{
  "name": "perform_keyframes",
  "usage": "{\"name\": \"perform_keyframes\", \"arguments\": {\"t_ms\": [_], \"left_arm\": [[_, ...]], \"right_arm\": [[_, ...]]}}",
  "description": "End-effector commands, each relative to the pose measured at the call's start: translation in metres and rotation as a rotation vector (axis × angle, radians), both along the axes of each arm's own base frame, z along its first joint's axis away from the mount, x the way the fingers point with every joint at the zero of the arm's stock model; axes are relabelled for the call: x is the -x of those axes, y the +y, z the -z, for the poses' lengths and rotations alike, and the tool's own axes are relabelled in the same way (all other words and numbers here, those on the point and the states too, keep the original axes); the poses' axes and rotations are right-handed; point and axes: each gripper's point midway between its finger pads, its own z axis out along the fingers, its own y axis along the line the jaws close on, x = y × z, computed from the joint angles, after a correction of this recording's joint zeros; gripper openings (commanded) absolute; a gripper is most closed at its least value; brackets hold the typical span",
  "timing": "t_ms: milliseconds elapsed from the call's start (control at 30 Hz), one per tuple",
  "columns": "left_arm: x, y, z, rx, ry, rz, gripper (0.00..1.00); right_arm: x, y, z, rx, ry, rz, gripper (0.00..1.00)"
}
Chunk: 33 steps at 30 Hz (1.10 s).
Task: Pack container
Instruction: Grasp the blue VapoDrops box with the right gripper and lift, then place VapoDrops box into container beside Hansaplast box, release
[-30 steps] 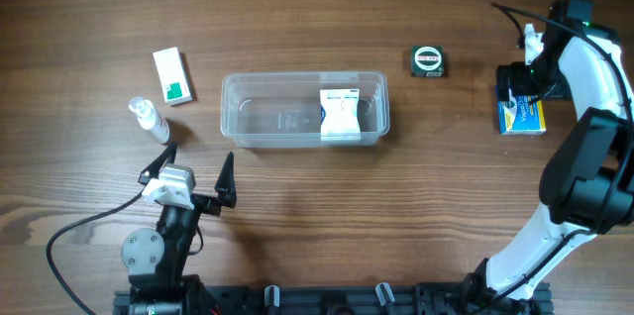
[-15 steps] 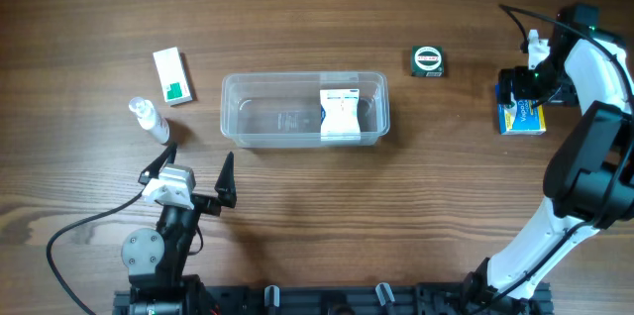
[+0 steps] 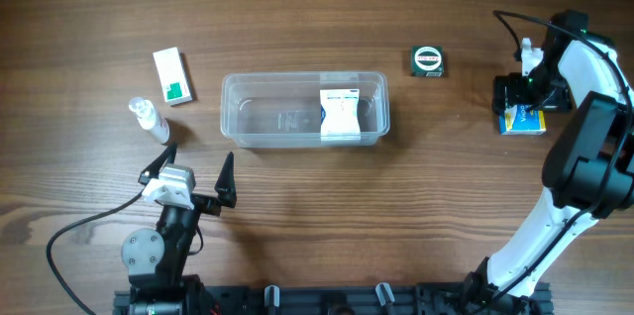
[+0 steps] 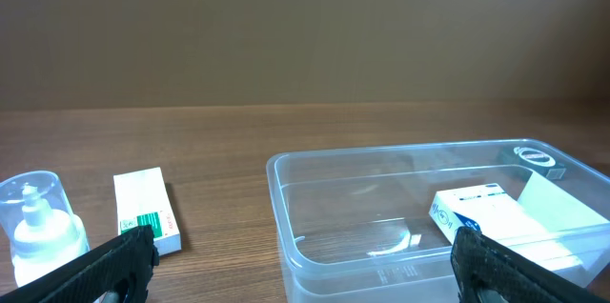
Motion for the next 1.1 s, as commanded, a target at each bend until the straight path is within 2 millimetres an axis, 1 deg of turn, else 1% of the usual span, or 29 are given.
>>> {"name": "perform_keyframes", "arguments": {"t_ms": [0, 33, 67, 200, 300, 333, 367, 433, 533, 633, 700, 733, 833, 900, 933, 1000, 1033, 1067], "left_arm": [[0.000, 0.000, 0.001, -0.014, -0.002, 0.005, 1.00], [0.000, 0.000, 0.001, -0.014, -0.002, 0.005, 1.00], [0.000, 0.000, 0.001, -0.014, -0.002, 0.005, 1.00], [0.000, 0.000, 0.001, -0.014, -0.002, 0.005, 1.00], [0.000, 0.000, 0.001, -0.014, -0.002, 0.005, 1.00], [0.000, 0.000, 0.001, -0.014, -0.002, 0.005, 1.00], [0.000, 0.000, 0.001, -0.014, -0.002, 0.005, 1.00], [0.000, 0.000, 0.001, -0.014, -0.002, 0.005, 1.00], [0.000, 0.000, 0.001, -0.014, -0.002, 0.005, 1.00], [0.000, 0.000, 0.001, -0.014, -0.002, 0.005, 1.00], [0.000, 0.000, 0.001, -0.014, -0.002, 0.005, 1.00], [0.000, 0.000, 0.001, -0.014, -0.002, 0.005, 1.00], [0.000, 0.000, 0.001, -0.014, -0.002, 0.005, 1.00], [0.000, 0.000, 0.001, -0.014, -0.002, 0.005, 1.00], [0.000, 0.000, 0.001, -0.014, -0.002, 0.005, 1.00], [0.000, 0.000, 0.001, -0.014, -0.002, 0.005, 1.00], [0.000, 0.000, 0.001, -0.014, -0.002, 0.005, 1.00], [0.000, 0.000, 0.001, -0.014, -0.002, 0.005, 1.00]], "right_arm": [[0.004, 0.006, 0.010, -0.034, 0.021, 0.007, 0.99], [0.003, 0.010, 0.010, -0.054, 0.014, 0.006, 0.95], [0.001, 0.013, 0.010, -0.073, 0.006, 0.005, 0.94], [0.000, 0.013, 0.010, -0.073, 0.002, 0.006, 0.93], [0.001, 0.012, 0.010, -0.070, 0.004, 0.011, 0.82], [0.001, 0.012, 0.010, -0.070, 0.003, 0.019, 0.80], [0.001, 0.012, 0.010, -0.067, 0.003, 0.033, 0.80], [0.001, 0.012, 0.010, -0.068, 0.003, 0.045, 0.77], [0.001, 0.012, 0.007, -0.070, 0.006, 0.068, 0.76], [0.000, 0.013, -0.001, -0.081, 0.016, 0.084, 0.78], [-0.004, 0.013, -0.016, -0.085, 0.013, 0.111, 0.78], [-0.007, 0.017, -0.023, -0.108, 0.007, 0.107, 0.78], [-0.020, 0.041, -0.051, -0.220, -0.028, 0.091, 0.78], [-0.033, 0.069, -0.082, -0.299, -0.070, 0.085, 0.78], [-0.037, 0.081, -0.093, -0.318, -0.084, 0.070, 0.78], [-0.043, 0.115, -0.121, -0.354, -0.107, 0.039, 0.78], [-0.044, 0.140, -0.136, -0.387, -0.116, 0.023, 0.78], [-0.044, 0.156, -0.143, -0.407, -0.119, 0.009, 0.77]]}}
